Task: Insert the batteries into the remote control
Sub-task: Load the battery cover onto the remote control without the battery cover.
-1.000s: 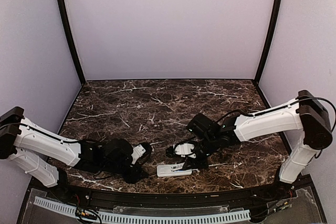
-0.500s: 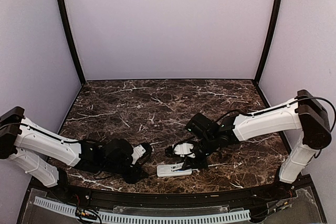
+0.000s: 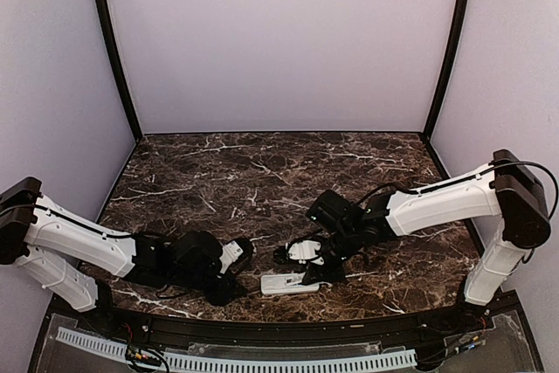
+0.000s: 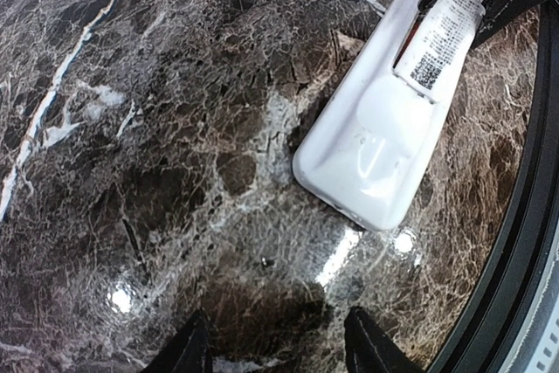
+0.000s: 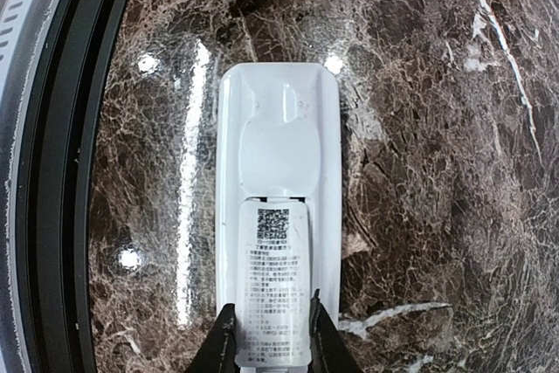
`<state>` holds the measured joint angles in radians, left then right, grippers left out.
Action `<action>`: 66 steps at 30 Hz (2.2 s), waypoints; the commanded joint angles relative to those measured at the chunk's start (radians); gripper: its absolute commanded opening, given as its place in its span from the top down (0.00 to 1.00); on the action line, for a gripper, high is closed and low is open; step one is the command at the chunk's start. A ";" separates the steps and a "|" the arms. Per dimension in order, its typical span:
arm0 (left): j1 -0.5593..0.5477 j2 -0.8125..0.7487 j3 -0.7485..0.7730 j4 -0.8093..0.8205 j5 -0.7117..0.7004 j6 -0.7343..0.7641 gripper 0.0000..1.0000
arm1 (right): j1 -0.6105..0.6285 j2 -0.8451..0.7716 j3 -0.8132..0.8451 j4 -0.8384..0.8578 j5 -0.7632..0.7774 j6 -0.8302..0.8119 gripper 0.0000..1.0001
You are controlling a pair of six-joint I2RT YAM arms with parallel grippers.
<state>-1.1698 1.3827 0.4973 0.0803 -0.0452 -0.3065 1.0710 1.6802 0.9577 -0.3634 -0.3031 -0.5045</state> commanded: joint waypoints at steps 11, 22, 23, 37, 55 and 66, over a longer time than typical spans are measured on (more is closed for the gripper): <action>-0.004 0.006 0.020 -0.004 -0.001 0.010 0.49 | 0.014 0.027 0.056 -0.055 0.016 0.028 1.00; -0.004 0.008 0.021 -0.005 -0.001 0.013 0.49 | 0.015 0.041 0.062 -0.069 0.047 0.019 1.00; -0.004 0.009 0.021 -0.005 0.000 0.013 0.49 | 0.015 0.042 0.063 -0.069 0.045 0.022 1.00; -0.004 0.014 0.024 -0.007 0.002 0.020 0.49 | 0.029 0.065 0.093 -0.088 0.027 0.076 0.98; -0.004 0.018 0.023 -0.005 -0.001 0.017 0.49 | 0.030 0.066 0.115 -0.120 0.019 0.119 0.78; -0.004 0.015 0.020 -0.008 -0.005 0.015 0.49 | 0.041 0.070 0.118 -0.118 0.031 0.145 0.75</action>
<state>-1.1698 1.3952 0.5030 0.0803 -0.0456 -0.2989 1.0962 1.7355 1.0546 -0.4793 -0.2760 -0.3824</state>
